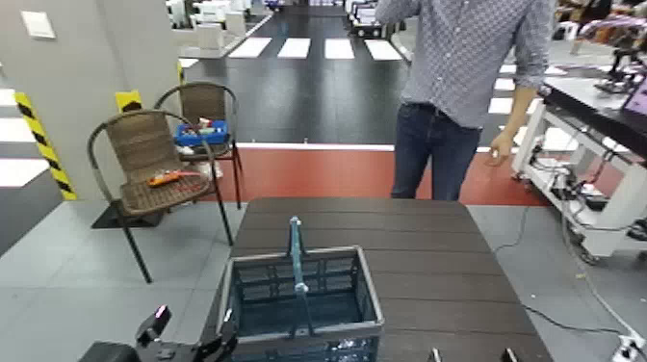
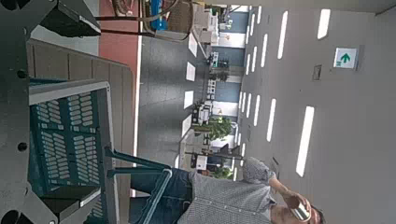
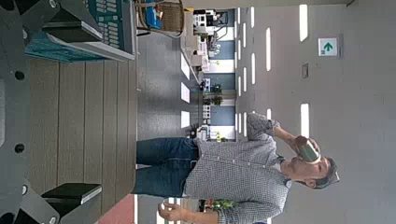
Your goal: Grasp the handle of the crate.
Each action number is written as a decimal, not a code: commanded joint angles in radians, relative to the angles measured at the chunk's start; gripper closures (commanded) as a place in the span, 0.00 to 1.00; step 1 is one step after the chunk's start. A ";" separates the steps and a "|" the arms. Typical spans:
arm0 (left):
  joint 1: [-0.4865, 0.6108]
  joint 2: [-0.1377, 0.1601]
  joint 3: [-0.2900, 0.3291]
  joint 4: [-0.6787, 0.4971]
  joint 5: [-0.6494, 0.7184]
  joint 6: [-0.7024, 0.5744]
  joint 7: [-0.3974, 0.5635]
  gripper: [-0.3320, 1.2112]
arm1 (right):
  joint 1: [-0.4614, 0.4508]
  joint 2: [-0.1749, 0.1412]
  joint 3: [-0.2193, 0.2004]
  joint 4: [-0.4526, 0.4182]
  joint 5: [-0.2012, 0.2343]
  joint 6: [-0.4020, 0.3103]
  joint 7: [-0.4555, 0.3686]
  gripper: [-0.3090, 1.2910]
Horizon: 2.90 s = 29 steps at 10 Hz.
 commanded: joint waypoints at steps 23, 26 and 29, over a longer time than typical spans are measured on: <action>-0.784 0.192 -0.158 0.582 1.016 1.003 -0.362 0.28 | -0.043 -0.005 0.017 0.034 -0.038 0.005 0.049 0.29; -0.847 0.189 -0.207 0.643 1.025 0.995 -0.385 0.29 | -0.050 -0.006 0.020 0.045 -0.044 -0.005 0.052 0.29; -0.895 0.189 -0.250 0.684 1.036 0.995 -0.387 0.32 | -0.060 -0.012 0.028 0.053 -0.054 -0.011 0.052 0.29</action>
